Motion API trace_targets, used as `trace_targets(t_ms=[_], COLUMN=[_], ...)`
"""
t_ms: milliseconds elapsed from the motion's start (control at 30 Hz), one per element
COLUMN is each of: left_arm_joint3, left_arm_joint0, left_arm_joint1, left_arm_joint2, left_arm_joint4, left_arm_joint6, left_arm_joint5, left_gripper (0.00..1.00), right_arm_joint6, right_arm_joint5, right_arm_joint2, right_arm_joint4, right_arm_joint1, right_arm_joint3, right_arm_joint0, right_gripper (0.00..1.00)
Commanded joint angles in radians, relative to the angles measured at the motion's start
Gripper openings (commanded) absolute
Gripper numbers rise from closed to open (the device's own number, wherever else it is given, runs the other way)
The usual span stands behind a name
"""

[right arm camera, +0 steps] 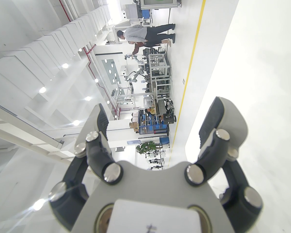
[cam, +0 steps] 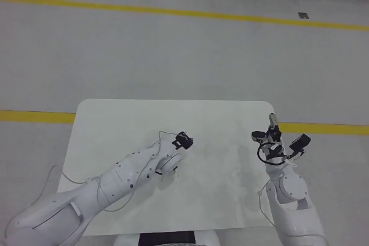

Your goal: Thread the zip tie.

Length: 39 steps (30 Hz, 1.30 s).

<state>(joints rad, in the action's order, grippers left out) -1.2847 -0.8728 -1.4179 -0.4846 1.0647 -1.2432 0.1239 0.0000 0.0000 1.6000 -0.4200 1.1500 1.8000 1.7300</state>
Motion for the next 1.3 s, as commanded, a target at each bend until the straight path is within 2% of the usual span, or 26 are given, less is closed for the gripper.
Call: trace_targets(t_ms=[0, 300, 400, 633, 700, 833, 1100, 1200, 1267], left_arm_joint3=[-0.029, -0.178, -0.214, -0.306, -0.345, -0.407, -0.521, -0.553, -0.573], left_arm_joint0=[-0.006, -0.062, -0.079, -0.123, -0.141, -0.181, -0.286, -0.318, -0.335], left_arm_joint1=[0.005, 0.044, 0.055, 0.079, 0.088, 0.11, 0.16, 0.174, 0.184], left_arm_joint2=[-0.006, -0.053, -0.068, -0.11, -0.134, -0.205, -0.348, -0.379, -0.386], left_arm_joint4=[0.017, 0.104, 0.132, 0.182, 0.176, 0.127, 0.067, 0.087, 0.109], left_arm_joint6=[-0.016, -0.085, -0.104, -0.139, -0.138, -0.122, -0.071, -0.059, -0.062], left_arm_joint5=[0.012, 0.036, 0.039, 0.035, 0.024, -0.032, -0.148, -0.175, -0.229], left_gripper=[0.0, 0.0, 0.0, 0.0, 0.0, 0.0, 0.0, 0.0, 0.0], right_arm_joint6=[0.0, 0.0, 0.0, 0.0, 0.0, 0.0, 0.0, 0.0, 0.0], right_arm_joint5=[0.0, 0.0, 0.0, 0.0, 0.0, 0.0, 0.0, 0.0, 0.0], right_arm_joint2=[0.0, 0.0, 0.0, 0.0, 0.0, 0.0, 0.0, 0.0, 0.0], right_arm_joint4=[0.0, 0.0, 0.0, 0.0, 0.0, 0.0, 0.0, 0.0, 0.0], right_arm_joint1=[0.0, 0.0, 0.0, 0.0, 0.0, 0.0, 0.0, 0.0, 0.0], right_arm_joint3=[0.0, 0.0, 0.0, 0.0, 0.0, 0.0, 0.0, 0.0, 0.0], right_arm_joint0=[0.0, 0.0, 0.0, 0.0, 0.0, 0.0, 0.0, 0.0, 0.0], right_gripper=[1.0, 1.0, 1.0, 1.0, 1.0, 1.0, 1.0, 1.0, 1.0])
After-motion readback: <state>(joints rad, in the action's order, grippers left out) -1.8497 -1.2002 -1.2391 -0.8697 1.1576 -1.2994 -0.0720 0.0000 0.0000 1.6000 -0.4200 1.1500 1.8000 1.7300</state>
